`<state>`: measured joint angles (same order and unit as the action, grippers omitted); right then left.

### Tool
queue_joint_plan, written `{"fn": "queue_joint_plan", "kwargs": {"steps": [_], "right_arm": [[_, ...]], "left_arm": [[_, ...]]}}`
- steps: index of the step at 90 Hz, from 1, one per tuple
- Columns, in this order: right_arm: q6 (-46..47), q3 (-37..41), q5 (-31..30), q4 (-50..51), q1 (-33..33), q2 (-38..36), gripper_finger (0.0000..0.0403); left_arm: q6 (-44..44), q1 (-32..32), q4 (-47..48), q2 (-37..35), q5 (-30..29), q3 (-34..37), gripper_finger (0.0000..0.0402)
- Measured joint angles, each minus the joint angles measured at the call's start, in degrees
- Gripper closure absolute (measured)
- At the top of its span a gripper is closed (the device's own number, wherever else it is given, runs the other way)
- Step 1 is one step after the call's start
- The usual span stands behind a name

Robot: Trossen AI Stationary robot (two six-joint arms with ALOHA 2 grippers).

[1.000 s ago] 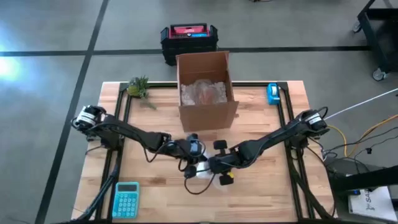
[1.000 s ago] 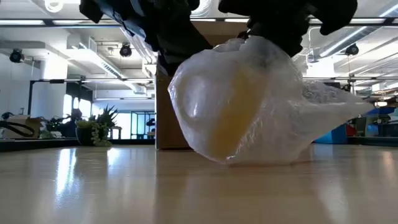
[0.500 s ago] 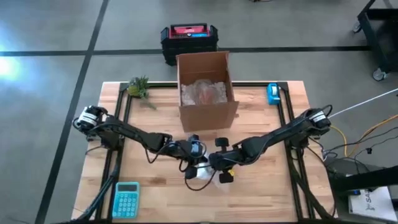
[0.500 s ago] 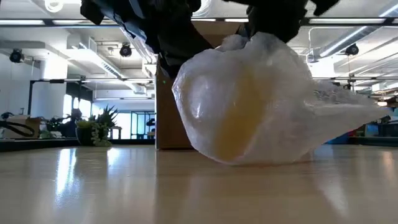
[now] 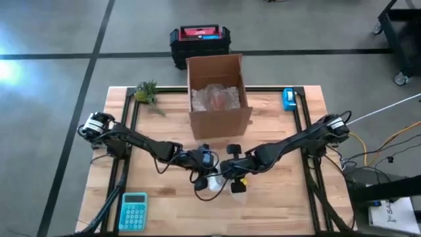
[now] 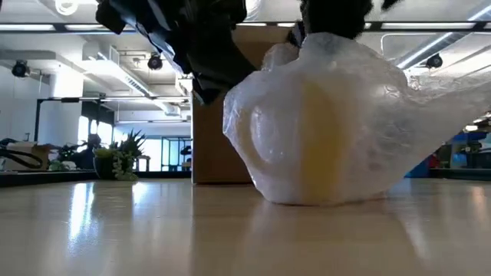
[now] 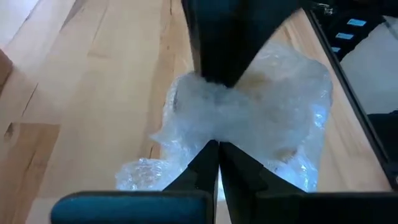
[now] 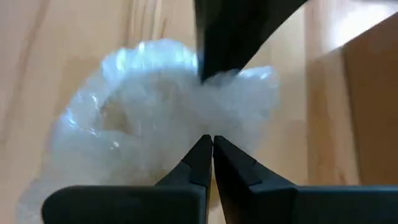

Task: Wrap mug
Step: Wrap the yellow mug with bubble wrap

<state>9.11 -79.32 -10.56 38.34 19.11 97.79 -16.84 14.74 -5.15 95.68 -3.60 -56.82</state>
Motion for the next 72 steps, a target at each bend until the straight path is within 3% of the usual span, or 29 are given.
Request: {"fn": "queue_joint_plan", "kwargs": {"steps": [15,39,72], "right_arm": [[-2.41,-2.96,-5.14,-0.98,-0.03,0.15,0.0401],[-0.92,-0.8,-0.11,-3.2,0.8,6.2,0.0401],[1.2,-0.07,0.05,-3.34,1.49,13.84,0.0401]], "left_arm": [[0.0,0.0,-0.02,0.0,-0.01,-0.02,0.0401],[0.02,0.0,0.12,-0.02,-0.07,-0.03,0.04],[-0.22,0.36,-0.24,-0.07,-0.03,-1.99,0.0401]]}}
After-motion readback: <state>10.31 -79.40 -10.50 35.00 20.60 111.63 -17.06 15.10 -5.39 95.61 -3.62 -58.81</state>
